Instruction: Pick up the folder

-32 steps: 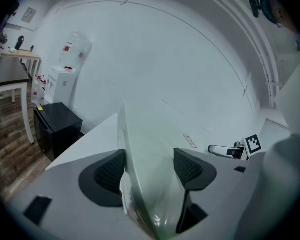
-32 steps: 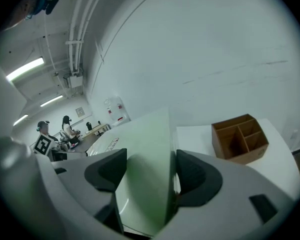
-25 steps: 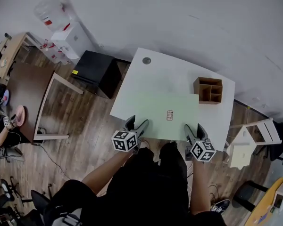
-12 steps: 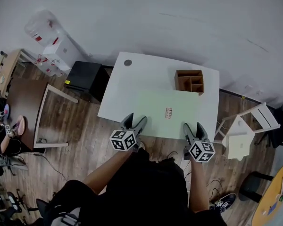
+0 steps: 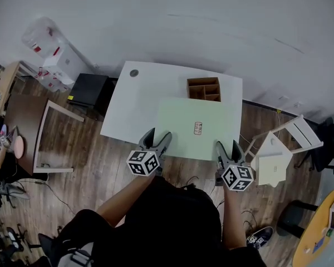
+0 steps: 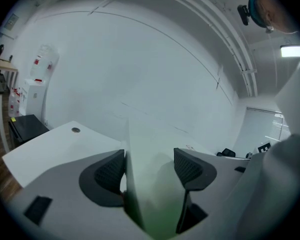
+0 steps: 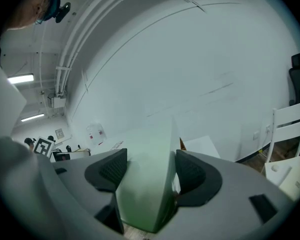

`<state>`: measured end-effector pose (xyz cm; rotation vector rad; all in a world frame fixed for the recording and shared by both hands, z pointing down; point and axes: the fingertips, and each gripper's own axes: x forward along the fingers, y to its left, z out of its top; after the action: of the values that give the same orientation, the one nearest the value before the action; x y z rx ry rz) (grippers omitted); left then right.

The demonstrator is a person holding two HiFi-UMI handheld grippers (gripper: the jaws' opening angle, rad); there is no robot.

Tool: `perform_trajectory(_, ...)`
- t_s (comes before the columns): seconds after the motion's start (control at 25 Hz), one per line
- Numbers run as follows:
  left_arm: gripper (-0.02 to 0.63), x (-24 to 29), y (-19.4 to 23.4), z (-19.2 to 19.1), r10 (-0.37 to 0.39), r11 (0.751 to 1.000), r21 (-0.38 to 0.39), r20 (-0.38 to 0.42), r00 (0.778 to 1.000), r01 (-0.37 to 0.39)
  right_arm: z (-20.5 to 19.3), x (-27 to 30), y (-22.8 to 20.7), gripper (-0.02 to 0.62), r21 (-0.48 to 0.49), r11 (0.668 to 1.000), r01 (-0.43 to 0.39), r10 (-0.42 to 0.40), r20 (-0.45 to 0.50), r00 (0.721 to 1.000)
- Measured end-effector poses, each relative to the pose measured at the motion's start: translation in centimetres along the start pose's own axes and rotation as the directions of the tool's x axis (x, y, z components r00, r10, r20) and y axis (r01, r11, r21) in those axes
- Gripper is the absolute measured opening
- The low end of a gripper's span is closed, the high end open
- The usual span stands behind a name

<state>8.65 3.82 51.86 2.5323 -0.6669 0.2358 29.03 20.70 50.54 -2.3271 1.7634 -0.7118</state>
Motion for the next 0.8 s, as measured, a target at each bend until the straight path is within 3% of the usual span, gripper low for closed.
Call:
perform_trajectory(0.24, 0.308, 2.4, -4.3, -0.4, -0.018, 1.000, 0.010, 0.047, 0.999, 0.018, 2.3, -2.1, -3.8, 0.316, -0.039, 0.999, 0.012, -0.011, 0.030, 0.999)
perform_trajectory(0.8, 0.308, 5.3, -9.5, -1.9, -0.035, 0.999, 0.023, 0.045, 0.998, 0.034, 3.8, -5.1, -8.9, 0.316, -0.050, 0.997, 0.057, -0.053, 0.067, 0.996)
